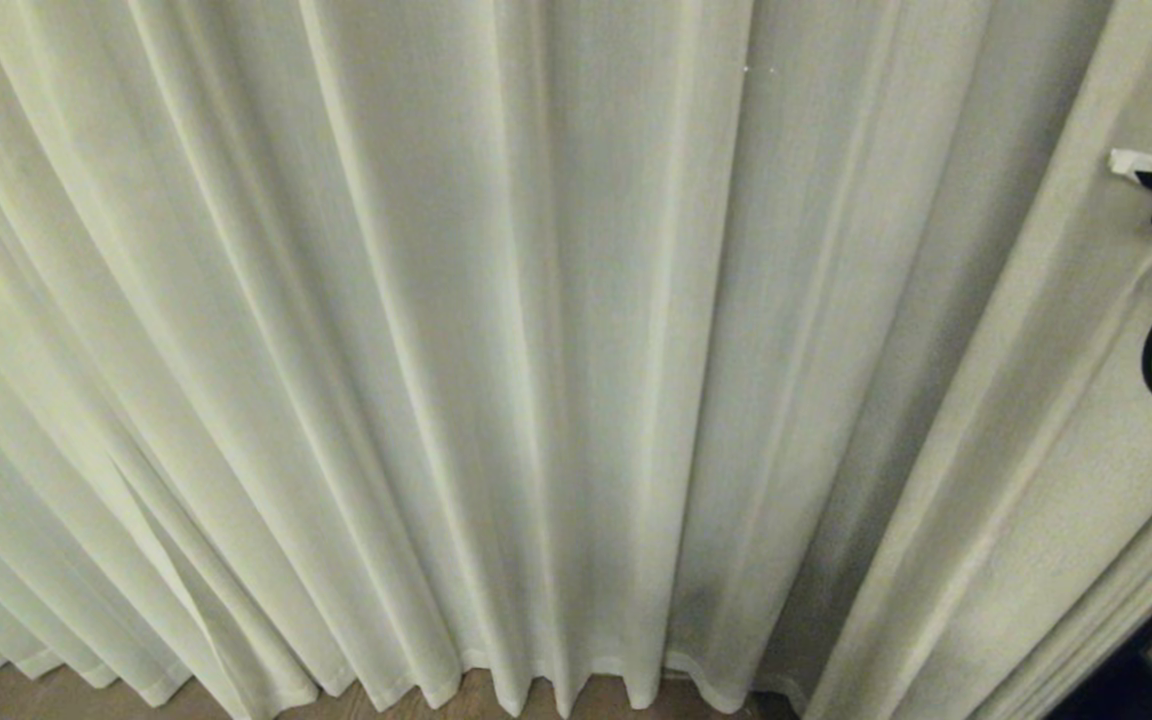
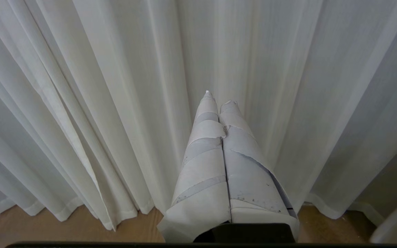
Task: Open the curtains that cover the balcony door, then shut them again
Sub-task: Close the outer curtains on both sides
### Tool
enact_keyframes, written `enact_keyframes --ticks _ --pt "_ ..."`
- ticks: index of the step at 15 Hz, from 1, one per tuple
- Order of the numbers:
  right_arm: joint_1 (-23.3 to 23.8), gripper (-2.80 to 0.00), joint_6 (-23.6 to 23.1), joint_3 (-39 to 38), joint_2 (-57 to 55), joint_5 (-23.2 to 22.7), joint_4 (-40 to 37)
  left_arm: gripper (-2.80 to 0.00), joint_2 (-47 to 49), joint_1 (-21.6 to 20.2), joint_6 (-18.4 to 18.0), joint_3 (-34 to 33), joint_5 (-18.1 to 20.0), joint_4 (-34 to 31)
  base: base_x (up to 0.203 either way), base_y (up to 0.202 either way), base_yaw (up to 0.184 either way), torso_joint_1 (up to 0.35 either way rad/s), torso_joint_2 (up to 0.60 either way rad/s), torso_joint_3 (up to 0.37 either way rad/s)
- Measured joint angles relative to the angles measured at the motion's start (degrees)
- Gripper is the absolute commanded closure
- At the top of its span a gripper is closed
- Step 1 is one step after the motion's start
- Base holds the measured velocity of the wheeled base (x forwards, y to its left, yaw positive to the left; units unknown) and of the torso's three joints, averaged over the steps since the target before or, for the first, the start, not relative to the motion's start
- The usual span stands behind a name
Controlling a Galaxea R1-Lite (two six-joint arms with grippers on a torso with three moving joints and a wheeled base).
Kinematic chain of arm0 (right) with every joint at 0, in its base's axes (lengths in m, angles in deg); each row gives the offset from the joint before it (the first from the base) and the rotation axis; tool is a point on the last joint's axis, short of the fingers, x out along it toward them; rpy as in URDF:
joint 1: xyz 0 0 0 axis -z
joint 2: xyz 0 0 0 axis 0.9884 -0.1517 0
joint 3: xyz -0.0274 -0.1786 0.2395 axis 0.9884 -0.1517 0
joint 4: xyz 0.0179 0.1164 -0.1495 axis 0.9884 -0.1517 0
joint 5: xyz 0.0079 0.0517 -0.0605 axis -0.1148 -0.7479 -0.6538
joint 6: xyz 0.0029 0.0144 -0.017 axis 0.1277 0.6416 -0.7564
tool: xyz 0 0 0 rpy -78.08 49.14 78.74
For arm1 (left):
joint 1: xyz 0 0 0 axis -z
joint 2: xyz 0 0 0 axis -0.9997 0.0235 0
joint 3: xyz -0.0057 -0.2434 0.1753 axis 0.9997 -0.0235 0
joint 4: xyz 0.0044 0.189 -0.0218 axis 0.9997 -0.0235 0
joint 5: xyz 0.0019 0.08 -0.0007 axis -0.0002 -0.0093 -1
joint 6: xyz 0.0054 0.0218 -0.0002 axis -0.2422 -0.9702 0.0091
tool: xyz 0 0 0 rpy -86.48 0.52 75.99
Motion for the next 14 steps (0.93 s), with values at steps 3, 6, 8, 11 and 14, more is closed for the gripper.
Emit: enact_keyframes --ticks 3,6,8,11,14 --pt "-4.0 0.0 0.3 -3.9 1.6 10.0 4.4 0.0 0.0 0.0 0.1 0.0 0.0 0.0 0.0 0.0 0.0 0.0 0.0 0.0" --pt "-5.5 0.0 0.2 -5.3 1.7 14.8 5.2 0.0 0.0 0.0 0.0 0.0 0.0 0.0 0.0 0.0 0.0 0.0 0.0 0.0" --pt "-5.8 0.0 0.2 -4.8 1.2 16.9 5.1 0.0 0.0 0.0 0.1 0.0 0.0 0.0 0.0 0.0 0.0 0.0 0.0 0.0" --pt "-9.6 0.0 0.9 -3.0 -0.2 22.0 4.5 0.0 0.0 0.0 0.0 0.0 0.0 0.0 0.0 0.0 0.0 0.0 0.0 0.0" --pt "-19.1 0.0 1.3 -1.0 -2.0 31.6 4.5 0.0 0.0 0.0 0.0 0.0 0.0 0.0 0.0 0.0 0.0 0.0 0.0 0.0"
